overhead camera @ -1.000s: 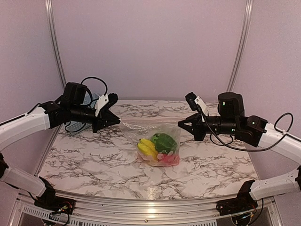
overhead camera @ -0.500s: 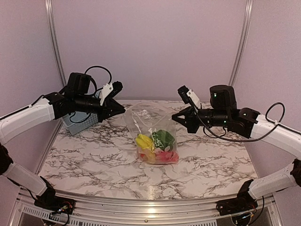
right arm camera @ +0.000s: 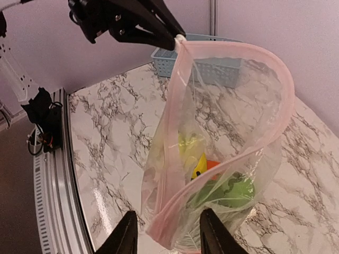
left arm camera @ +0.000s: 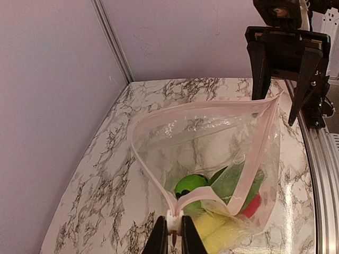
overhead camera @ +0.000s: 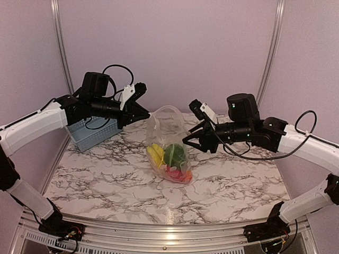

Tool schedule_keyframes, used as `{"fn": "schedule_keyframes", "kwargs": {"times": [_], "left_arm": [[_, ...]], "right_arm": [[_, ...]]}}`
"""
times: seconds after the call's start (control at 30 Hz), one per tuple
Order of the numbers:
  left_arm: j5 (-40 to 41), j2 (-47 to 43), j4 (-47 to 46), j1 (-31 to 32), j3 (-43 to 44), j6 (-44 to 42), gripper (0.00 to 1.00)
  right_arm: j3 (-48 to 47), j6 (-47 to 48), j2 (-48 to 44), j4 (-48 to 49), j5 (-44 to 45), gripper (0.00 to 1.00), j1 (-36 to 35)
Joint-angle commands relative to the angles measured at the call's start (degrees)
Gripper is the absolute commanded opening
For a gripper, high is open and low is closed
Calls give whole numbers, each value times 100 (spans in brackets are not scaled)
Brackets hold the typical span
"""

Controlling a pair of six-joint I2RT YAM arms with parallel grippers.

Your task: Open the zip-top bag and remove the fake food

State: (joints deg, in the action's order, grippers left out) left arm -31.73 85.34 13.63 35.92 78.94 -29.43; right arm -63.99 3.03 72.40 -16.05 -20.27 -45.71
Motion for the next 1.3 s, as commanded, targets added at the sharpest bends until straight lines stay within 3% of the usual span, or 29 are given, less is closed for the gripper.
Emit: {"fn": "schedule_keyframes", "kwargs": {"times": [0.0, 0.1, 0.13, 0.43, 0.53, 0.63, 0.8, 1.07, 1.17, 1.2, 1.23, 1.27], "left_arm": [[-265, -113, 90, 84, -62, -136, 0], [-278, -240, 160, 131, -208, -159, 0], [-278, -276, 184, 143, -250, -167, 0], [-168, -437, 436, 295, -339, -329, 0], [-152, -464, 463, 332, -327, -347, 0], [-93, -472, 525, 353, -312, -380, 0], [-33, -466, 564, 363, -319, -393, 0], [132, -438, 487, 363, -328, -156, 0], [244, -439, 417, 363, -364, -14, 0], [291, -448, 371, 355, -382, 85, 0], [384, -469, 244, 338, -420, 323, 1], [417, -480, 101, 287, -457, 612, 14]], "right_arm": [[-579, -101, -24, -942, -200, 52, -191], [-1107, -120, 54, -1343, -203, 88, -202], [-1281, -114, 100, -1460, -175, 93, -208], [-2342, -40, 910, -2194, 192, 98, -132], [-2765, 14, 1275, -2503, 602, 92, -7], [-3420, 179, 1710, -3140, 915, 79, 102], [-4085, 432, 2243, -3905, 982, 45, 107], [-4228, 519, 2531, -4111, 296, 28, -38], [-4376, 453, 2661, -4182, 303, 4, -49], [-4467, 415, 2719, -4198, 244, 0, -52], [-4519, 356, 2742, -4197, 171, 0, -44], [-4546, 273, 2775, -4154, 87, 0, -35]]}}
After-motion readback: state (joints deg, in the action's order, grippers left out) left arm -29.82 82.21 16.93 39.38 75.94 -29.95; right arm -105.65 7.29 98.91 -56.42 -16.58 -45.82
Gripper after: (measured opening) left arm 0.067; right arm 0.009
